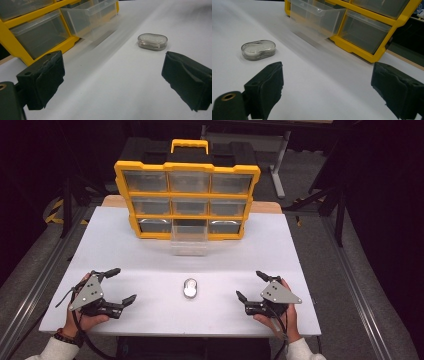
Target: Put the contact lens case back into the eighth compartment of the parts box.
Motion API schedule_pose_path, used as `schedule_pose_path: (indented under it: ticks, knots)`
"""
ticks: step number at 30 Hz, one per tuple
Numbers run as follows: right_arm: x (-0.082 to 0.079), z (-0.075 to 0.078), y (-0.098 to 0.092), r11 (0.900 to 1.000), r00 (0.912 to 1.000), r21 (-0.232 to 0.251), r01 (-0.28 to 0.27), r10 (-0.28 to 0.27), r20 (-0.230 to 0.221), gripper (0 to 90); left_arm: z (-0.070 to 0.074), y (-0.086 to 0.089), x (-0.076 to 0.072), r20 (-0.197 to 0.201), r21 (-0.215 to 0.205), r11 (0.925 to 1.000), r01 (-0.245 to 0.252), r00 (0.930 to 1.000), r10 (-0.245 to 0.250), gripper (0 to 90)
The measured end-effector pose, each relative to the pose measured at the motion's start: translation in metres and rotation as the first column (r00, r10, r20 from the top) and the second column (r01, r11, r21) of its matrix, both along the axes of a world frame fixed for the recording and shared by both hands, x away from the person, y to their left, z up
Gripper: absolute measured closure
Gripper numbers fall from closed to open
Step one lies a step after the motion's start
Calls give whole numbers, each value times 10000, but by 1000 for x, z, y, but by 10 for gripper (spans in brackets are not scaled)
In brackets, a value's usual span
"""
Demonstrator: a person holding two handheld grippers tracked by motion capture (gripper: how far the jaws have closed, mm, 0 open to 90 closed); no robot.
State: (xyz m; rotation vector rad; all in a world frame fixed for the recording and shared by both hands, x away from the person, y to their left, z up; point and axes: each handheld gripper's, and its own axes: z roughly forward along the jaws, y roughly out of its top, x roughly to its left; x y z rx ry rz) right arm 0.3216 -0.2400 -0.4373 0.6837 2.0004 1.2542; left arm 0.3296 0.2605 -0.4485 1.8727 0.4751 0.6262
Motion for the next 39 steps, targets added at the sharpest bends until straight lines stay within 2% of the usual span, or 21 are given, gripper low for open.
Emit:
schedule_pose_path:
  ticks: [7, 9, 18, 20, 26, 33, 34, 35, 39]
  knots:
    - [3, 0, 4, 9995, 9989, -156, -268, 262, -386, 99, -1, 0, 1, -78, -24, 10000, -5, 10000, 4, 56]
    - [5, -1, 9, 9984, 9968, -366, -439, 414, -677, 99, -1, 0, 1, -80, 32, 10000, 58, 10000, -58, 55]
    - [8, -4, 19, 9952, 9890, -423, -883, 826, -1223, 110, -1, 0, -1, -74, -33, 10000, 83, 9999, -83, 55]
    - [8, -3, 20, 9940, 9883, -550, -942, 867, -1254, 109, -1, -1, -1, -97, 13, 10000, 97, 9999, -97, 54]
    - [17, 8, 24, 9915, 9845, -410, -1232, 1169, -1308, 76, -2, -1, 0, -139, 103, 9999, 74, 9999, -72, 53]
    - [32, 17, 39, 9809, 9696, -597, -1852, 1726, -1735, 64, -3, -1, 1, -226, 86, 9999, 105, 9997, -103, 53]
    - [32, 17, 39, 9809, 9696, -597, -1852, 1726, -1735, 64, -3, -1, 2, -227, 101, 9999, 112, 9997, -110, 53]
    - [36, 18, 45, 9776, 9650, -653, -2001, 1852, -1857, 64, -3, 0, 2, -231, 94, 9999, 144, 9996, -142, 53]
    - [43, 19, 56, 9726, 9597, -737, -2205, 2028, -1944, 62, -4, 1, 3, -261, 24, 9999, 155, 9995, -154, 53]
